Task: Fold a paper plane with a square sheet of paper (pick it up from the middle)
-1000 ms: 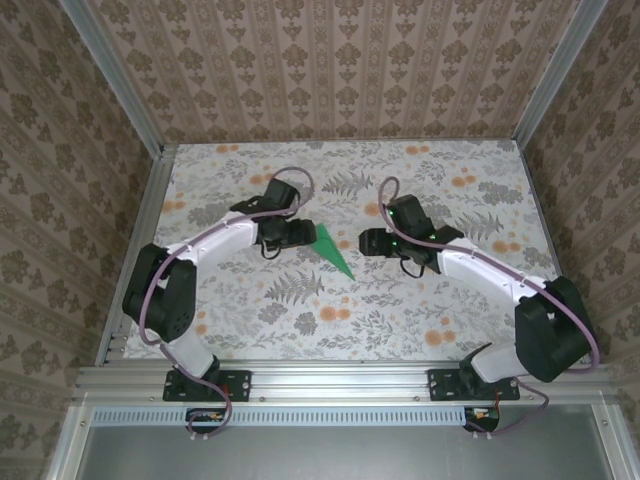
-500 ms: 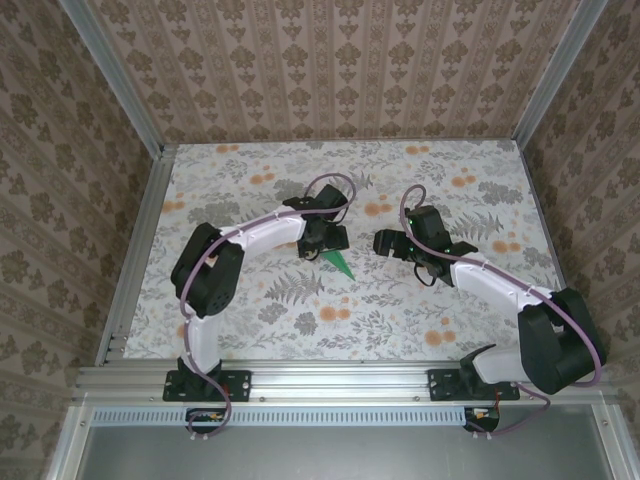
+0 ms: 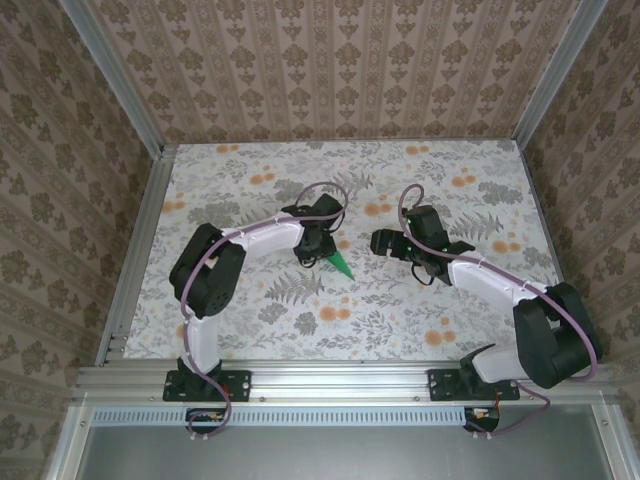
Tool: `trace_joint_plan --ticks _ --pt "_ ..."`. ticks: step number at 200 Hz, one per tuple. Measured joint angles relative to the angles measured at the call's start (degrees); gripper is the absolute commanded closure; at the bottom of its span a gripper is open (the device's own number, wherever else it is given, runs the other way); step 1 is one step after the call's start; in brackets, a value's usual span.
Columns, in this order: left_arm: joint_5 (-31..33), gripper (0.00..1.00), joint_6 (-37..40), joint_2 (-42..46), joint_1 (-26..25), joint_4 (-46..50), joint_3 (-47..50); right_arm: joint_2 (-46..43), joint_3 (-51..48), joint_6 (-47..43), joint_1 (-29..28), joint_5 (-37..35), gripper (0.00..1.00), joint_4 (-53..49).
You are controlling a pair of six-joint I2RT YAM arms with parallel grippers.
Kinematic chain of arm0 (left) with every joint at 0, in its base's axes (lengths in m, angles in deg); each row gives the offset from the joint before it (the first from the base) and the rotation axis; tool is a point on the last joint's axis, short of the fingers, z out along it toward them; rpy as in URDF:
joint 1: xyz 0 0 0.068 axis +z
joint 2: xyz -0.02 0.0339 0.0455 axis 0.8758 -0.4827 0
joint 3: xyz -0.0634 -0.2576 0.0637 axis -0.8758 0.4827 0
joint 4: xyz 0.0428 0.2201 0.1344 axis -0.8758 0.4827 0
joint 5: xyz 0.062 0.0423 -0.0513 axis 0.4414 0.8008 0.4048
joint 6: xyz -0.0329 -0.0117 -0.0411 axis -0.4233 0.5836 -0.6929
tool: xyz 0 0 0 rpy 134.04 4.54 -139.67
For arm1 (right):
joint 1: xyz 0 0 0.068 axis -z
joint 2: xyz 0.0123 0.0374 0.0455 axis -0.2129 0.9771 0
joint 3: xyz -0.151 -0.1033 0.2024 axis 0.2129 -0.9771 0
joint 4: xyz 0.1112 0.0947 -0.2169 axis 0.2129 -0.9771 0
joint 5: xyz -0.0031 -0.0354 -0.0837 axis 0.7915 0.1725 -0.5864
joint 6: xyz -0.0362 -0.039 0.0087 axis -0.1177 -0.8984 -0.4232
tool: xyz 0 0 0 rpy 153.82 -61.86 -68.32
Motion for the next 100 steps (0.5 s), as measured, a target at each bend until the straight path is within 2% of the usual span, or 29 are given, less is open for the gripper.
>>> trace_joint_plan --ticks 14,52,100 --pt "0.1 0.77 -0.8 1.3 0.0 -0.7 1.4 0.0 0.0 0.3 0.0 0.2 0.08 0.3" --pt "0.4 1.00 -1.8 4.2 0.0 -3.6 3.0 0.0 0.0 0.7 0.0 0.6 0.09 0.7" --pt "-2.7 1.00 2.6 7.6 0.5 -9.8 5.6 0.0 -0.4 0.8 0.4 2.8 0.08 2.0"
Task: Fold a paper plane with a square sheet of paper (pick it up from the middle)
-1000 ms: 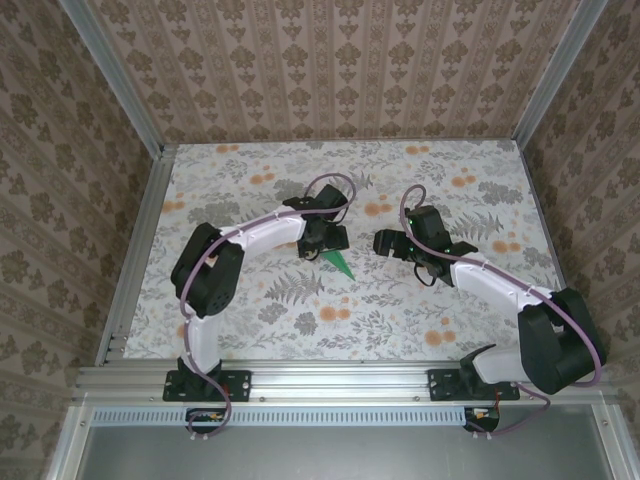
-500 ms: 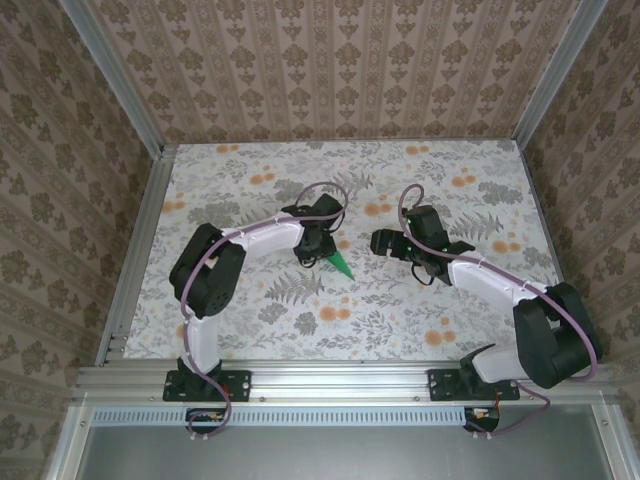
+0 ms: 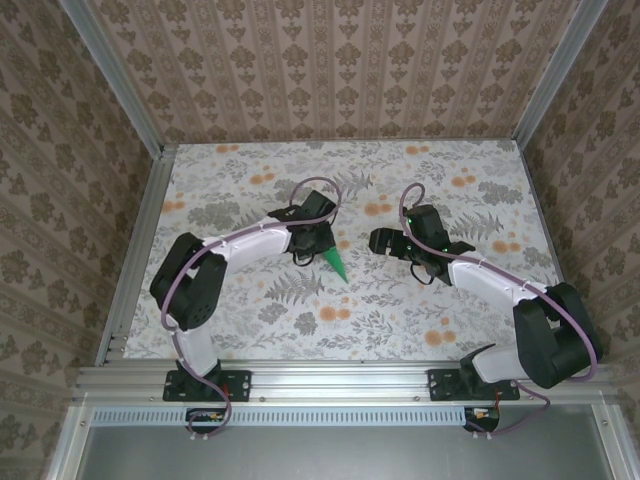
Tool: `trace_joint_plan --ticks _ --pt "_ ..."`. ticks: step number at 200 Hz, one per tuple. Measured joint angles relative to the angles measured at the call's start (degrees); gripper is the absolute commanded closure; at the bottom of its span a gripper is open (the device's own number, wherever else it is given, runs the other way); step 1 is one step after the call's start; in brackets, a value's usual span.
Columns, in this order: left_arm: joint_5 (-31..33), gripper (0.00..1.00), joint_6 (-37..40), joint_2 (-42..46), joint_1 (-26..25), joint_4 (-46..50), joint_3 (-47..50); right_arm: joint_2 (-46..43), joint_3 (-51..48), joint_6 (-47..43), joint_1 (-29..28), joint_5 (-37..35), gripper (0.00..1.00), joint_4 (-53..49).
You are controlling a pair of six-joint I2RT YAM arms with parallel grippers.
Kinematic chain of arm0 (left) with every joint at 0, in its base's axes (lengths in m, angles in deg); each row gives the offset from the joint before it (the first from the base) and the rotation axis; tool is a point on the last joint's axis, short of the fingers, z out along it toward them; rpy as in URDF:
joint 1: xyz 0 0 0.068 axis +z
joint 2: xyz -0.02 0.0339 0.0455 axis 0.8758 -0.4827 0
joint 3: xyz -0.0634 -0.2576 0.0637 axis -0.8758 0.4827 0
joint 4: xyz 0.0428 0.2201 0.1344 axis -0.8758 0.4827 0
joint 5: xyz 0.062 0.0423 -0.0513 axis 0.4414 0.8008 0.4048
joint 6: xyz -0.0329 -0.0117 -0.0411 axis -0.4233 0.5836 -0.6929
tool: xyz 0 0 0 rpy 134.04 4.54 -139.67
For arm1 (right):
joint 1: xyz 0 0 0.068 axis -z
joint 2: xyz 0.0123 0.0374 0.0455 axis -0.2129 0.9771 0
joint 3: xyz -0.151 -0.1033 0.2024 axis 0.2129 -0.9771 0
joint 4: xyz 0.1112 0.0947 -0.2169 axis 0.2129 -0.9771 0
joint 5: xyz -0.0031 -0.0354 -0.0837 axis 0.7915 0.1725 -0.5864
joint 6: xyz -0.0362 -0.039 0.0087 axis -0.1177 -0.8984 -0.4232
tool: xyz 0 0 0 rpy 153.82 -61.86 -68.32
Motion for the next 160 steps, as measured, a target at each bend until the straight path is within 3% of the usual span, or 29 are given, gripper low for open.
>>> trace_joint_plan --ticks 50,87,132,160 --pt "-9.5 1.00 9.0 5.2 0.7 -9.9 2.3 -5.1 -3.2 1.6 3.8 6.1 0.08 1.9" --pt "-16.9 1.00 10.6 4.9 2.2 -17.1 4.3 -10.8 -3.7 2.2 5.1 7.9 0.10 2.9" --pt "-24.5 1.00 10.2 -2.7 2.6 -24.2 4.6 -8.8 -3.7 3.3 5.0 11.8 0.30 3.0" --pt "-27.7 1.00 9.1 -7.0 2.6 -26.4 4.6 -5.4 -3.7 4.2 3.3 13.4 0.37 2.9"
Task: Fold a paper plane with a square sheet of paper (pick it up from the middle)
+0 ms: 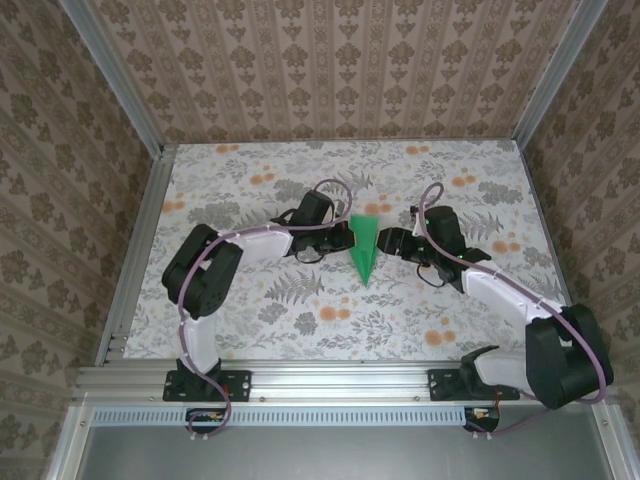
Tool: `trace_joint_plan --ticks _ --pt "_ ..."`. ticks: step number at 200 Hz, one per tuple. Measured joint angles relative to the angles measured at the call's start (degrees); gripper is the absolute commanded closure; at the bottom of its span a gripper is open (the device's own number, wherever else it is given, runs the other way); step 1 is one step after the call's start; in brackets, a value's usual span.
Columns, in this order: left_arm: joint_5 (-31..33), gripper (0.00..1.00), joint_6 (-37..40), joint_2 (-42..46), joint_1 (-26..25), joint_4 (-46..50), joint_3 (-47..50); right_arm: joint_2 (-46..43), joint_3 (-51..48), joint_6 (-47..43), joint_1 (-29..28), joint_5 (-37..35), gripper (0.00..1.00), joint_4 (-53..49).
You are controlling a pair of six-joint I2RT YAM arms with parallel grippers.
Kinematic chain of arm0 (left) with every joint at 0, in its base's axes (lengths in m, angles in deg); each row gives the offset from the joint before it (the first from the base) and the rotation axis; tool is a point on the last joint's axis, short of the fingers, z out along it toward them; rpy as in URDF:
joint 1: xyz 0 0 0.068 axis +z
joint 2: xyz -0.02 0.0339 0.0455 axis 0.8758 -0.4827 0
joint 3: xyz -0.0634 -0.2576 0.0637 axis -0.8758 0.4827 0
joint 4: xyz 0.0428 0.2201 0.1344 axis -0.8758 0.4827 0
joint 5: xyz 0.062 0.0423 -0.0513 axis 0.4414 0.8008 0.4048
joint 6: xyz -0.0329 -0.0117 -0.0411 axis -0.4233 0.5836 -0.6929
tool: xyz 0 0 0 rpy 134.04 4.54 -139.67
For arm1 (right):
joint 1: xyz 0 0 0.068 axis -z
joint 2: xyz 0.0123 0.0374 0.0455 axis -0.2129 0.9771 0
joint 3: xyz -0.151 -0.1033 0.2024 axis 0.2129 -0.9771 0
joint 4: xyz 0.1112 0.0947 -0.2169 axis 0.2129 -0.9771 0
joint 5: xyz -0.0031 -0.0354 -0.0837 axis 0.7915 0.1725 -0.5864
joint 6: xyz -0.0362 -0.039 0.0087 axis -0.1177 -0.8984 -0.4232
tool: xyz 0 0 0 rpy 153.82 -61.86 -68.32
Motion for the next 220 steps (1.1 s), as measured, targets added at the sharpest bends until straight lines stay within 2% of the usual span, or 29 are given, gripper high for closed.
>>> trace_joint_plan --ticks 20,99,188,220 --pt "-1.2 1.00 -0.2 -1.4 0.2 -0.5 0.0 2.5 0.0 0.7 -1.7 0.2 0.42 -0.2" --pt "-1.7 1.00 -0.2 -2.4 1.4 -2.3 0.2 14.1 2.1 3.5 -8.0 0.2 0.42 -1.9" --pt "-1.8 1.00 -0.2 -3.3 1.4 -2.5 0.7 19.5 6.7 3.3 -8.5 0.2 0.43 -2.6" --pt "-1.9 1.00 -0.2 -3.3 1.4 -2.5 0.7 20.8 8.5 2.3 -8.5 -0.1 0.48 -3.3"
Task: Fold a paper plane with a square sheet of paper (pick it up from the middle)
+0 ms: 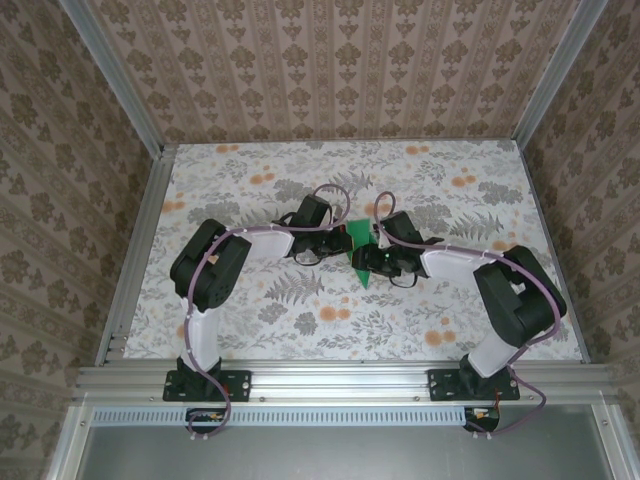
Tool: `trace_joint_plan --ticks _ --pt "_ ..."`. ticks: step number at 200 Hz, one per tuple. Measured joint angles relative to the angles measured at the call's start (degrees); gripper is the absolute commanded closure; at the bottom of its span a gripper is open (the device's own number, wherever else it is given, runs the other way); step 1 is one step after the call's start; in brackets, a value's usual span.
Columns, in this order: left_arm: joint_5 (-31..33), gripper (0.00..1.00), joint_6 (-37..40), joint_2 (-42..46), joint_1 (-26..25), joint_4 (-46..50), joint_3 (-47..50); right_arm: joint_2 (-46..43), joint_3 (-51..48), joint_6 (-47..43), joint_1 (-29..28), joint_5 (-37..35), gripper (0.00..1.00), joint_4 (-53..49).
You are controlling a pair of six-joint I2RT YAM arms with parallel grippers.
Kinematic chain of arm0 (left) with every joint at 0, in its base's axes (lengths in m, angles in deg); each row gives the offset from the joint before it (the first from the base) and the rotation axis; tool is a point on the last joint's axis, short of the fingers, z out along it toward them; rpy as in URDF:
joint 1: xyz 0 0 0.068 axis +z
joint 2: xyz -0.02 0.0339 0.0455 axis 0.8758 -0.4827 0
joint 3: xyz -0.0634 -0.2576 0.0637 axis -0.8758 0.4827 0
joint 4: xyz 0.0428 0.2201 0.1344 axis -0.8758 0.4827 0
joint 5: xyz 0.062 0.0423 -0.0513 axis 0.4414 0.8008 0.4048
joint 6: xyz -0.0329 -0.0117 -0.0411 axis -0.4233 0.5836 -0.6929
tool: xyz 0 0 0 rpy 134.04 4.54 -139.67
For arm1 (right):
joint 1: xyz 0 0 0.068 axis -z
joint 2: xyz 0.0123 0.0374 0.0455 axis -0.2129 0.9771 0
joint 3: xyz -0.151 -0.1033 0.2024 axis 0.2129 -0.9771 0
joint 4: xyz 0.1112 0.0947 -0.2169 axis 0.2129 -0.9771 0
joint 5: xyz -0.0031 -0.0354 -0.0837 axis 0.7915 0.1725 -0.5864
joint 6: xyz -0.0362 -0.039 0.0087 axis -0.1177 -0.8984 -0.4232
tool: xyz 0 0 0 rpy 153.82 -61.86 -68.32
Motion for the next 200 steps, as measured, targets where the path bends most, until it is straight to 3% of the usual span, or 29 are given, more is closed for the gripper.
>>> trace_joint_plan --ticks 81,96,124,159,200 --pt "0.0 0.99 0.0 0.0 0.0 0.0 0.0 4.3 5.0 -3.3 0.0 -2.9 0.69 -3.7" --pt "0.0 0.96 0.0 0.0 0.0 0.0 0.0 4.9 5.6 -3.7 0.0 -3.5 0.77 -4.5" --pt "0.0 0.81 -0.1 0.0 0.2 0.0 0.1 5.2 6.5 -4.1 -0.2 -5.2 0.94 -6.3" --pt "2.4 0.55 0.0 3.3 1.7 2.7 2.7 5.2 8.2 -5.4 -1.4 -9.6 0.96 -10.4" --pt "14.0 0.42 0.5 15.1 4.3 11.9 5.5 5.1 12.1 -6.8 -4.6 -18.2 0.94 -17.7"
